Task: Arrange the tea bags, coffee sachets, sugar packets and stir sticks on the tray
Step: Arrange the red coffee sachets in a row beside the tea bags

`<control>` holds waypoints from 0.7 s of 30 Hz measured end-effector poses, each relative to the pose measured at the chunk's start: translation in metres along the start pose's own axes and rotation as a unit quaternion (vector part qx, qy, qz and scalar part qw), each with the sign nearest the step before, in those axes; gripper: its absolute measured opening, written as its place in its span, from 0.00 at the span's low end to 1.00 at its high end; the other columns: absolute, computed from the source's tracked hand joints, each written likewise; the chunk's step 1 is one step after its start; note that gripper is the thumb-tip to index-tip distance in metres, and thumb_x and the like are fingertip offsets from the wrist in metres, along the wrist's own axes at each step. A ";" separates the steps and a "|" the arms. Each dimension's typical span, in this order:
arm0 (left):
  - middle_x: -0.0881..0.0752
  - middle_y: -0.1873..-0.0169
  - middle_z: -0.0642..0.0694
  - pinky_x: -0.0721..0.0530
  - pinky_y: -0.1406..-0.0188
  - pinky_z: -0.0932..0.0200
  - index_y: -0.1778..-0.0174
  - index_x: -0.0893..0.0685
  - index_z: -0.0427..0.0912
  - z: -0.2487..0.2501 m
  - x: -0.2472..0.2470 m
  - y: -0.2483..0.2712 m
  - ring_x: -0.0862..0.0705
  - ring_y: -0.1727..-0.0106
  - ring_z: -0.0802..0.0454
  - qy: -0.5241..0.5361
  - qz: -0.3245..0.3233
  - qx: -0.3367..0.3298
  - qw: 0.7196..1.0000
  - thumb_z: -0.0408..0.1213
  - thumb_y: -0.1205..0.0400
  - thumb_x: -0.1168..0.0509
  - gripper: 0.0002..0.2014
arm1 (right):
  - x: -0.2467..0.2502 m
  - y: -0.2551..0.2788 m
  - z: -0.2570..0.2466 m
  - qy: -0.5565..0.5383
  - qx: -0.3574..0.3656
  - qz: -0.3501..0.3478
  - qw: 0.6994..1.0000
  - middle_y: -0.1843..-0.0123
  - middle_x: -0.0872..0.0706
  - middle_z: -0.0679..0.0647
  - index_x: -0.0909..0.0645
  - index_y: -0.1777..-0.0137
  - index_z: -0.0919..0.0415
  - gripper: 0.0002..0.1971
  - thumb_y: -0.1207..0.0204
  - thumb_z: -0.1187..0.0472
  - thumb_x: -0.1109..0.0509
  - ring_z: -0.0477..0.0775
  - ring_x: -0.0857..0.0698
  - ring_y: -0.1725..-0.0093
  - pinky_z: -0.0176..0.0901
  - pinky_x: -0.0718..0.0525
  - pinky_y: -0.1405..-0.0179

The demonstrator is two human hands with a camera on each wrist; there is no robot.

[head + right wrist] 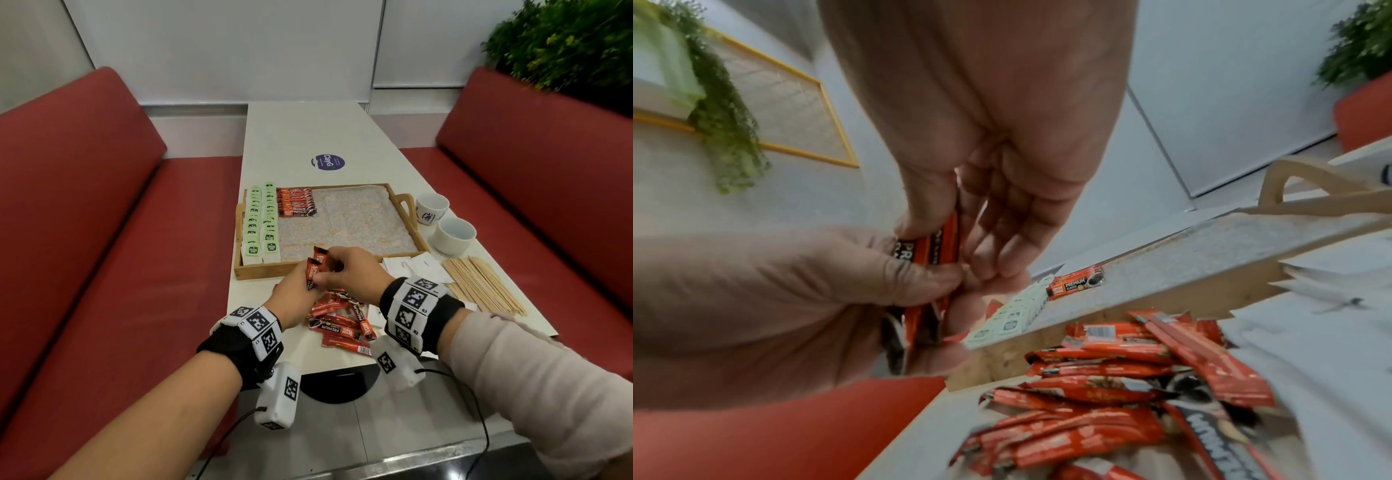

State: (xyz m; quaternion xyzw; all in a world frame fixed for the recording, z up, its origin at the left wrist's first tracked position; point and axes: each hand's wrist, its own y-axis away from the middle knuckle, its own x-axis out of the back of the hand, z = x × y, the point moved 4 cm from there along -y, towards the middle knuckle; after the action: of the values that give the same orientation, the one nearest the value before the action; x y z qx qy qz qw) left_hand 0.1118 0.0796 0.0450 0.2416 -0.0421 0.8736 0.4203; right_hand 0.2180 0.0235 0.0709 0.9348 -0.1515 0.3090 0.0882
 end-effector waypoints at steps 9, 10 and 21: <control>0.23 0.71 0.44 0.26 0.76 0.61 0.53 0.26 0.45 -0.026 -0.008 0.003 0.24 0.73 0.52 0.070 -0.023 0.101 0.992 0.25 0.17 0.43 0.09 | -0.018 0.024 0.052 0.256 -0.047 -0.130 0.957 0.51 0.17 0.51 0.22 0.55 0.54 0.14 0.36 0.60 0.20 0.51 0.20 0.53 0.37 0.24 0.63; 0.23 0.71 0.44 0.26 0.77 0.62 0.51 0.27 0.43 -0.028 -0.008 0.003 0.25 0.73 0.53 0.077 -0.022 0.109 0.991 0.25 0.17 0.43 0.08 | -0.024 0.026 0.055 0.278 -0.044 -0.142 0.949 0.51 0.19 0.49 0.24 0.55 0.53 0.16 0.37 0.58 0.19 0.50 0.20 0.53 0.38 0.24 0.62; 0.21 0.64 0.45 0.24 0.77 0.66 0.44 0.28 0.44 -0.044 -0.005 0.011 0.23 0.70 0.56 0.083 -0.013 0.157 0.984 0.27 0.16 0.43 0.08 | -0.053 0.020 0.062 0.340 0.016 -0.131 0.931 0.45 0.23 0.51 0.24 0.46 0.54 0.19 0.34 0.62 0.22 0.52 0.23 0.49 0.40 0.28 0.57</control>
State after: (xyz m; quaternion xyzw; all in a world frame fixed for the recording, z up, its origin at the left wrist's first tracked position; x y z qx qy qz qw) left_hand 0.0890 0.0807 0.0056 0.2312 0.1339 0.8808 0.3909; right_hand 0.2048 0.0005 -0.0084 0.7869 0.0162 0.5961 0.1586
